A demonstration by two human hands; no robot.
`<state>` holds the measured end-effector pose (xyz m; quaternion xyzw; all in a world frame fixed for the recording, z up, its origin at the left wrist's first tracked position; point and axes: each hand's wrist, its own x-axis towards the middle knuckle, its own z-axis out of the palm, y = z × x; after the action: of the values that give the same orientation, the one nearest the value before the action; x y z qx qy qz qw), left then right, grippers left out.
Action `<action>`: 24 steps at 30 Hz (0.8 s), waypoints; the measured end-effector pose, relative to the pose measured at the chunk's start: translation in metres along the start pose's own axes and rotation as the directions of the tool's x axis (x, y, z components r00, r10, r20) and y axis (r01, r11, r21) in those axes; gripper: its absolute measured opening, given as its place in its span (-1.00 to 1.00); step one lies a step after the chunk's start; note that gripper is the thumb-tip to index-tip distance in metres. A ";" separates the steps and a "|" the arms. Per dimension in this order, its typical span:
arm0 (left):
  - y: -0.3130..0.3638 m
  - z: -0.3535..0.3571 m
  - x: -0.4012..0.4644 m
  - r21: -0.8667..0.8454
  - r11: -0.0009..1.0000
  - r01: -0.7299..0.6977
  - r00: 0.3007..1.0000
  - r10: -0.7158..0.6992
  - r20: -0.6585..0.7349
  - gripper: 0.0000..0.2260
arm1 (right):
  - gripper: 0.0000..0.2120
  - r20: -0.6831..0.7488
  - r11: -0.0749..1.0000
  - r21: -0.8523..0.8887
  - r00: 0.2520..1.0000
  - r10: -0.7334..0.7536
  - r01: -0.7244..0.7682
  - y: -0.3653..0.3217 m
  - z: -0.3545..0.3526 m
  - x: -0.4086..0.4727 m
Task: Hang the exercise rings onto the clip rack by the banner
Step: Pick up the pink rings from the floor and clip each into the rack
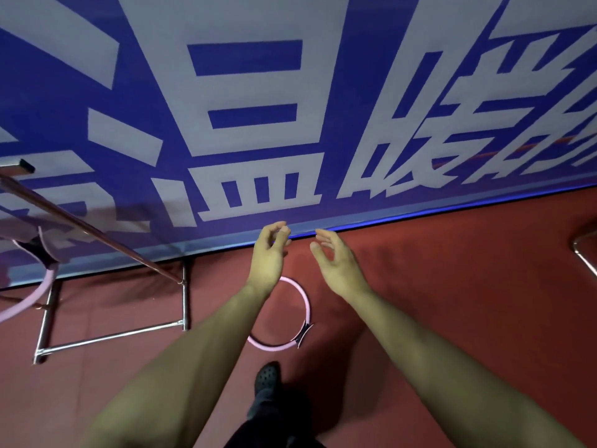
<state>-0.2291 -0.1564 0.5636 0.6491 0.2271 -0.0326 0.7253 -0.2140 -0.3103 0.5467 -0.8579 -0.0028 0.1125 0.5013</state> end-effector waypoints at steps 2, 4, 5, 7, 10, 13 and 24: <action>-0.004 -0.004 0.015 -0.041 0.999 0.025 1.000 -0.025 -0.001 -0.73 | -0.61 0.017 1.000 -0.021 1.000 0.005 -0.005 0.004 0.012 0.014; -0.008 -0.007 0.031 -0.077 0.996 0.046 0.999 -0.046 0.013 -0.73 | -0.61 0.028 0.999 -0.035 1.000 0.011 -0.010 0.007 0.026 0.028; -0.011 -0.009 0.039 -0.088 0.995 0.056 0.998 -0.054 0.018 -0.73 | -0.62 0.022 0.999 -0.036 1.000 0.015 -0.015 0.011 0.034 0.034; -0.020 -0.012 0.054 -0.101 0.993 0.066 0.998 -0.065 0.008 -0.74 | -0.63 0.003 0.999 -0.036 0.999 0.034 -0.034 0.019 0.048 0.046; -0.047 -0.019 0.075 -0.096 0.992 0.077 0.997 -0.079 -0.025 -0.77 | -0.66 -0.014 0.996 -0.033 0.996 0.088 -0.088 0.041 0.071 0.065; -0.082 -0.024 0.092 -0.089 0.988 0.124 0.989 -0.131 -0.069 -0.78 | -0.66 0.005 0.991 -0.048 0.992 0.128 -0.128 0.075 0.092 0.082; -0.266 -0.014 0.176 -0.230 0.944 0.236 0.870 -0.311 -0.383 -0.78 | -0.67 0.060 0.970 -0.057 0.969 0.240 -0.237 0.239 0.189 0.152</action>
<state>-0.1668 -0.1411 0.2512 0.5358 0.4672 0.0231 0.7030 -0.1290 -0.2486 0.2231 -0.8598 0.0811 0.2005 0.4626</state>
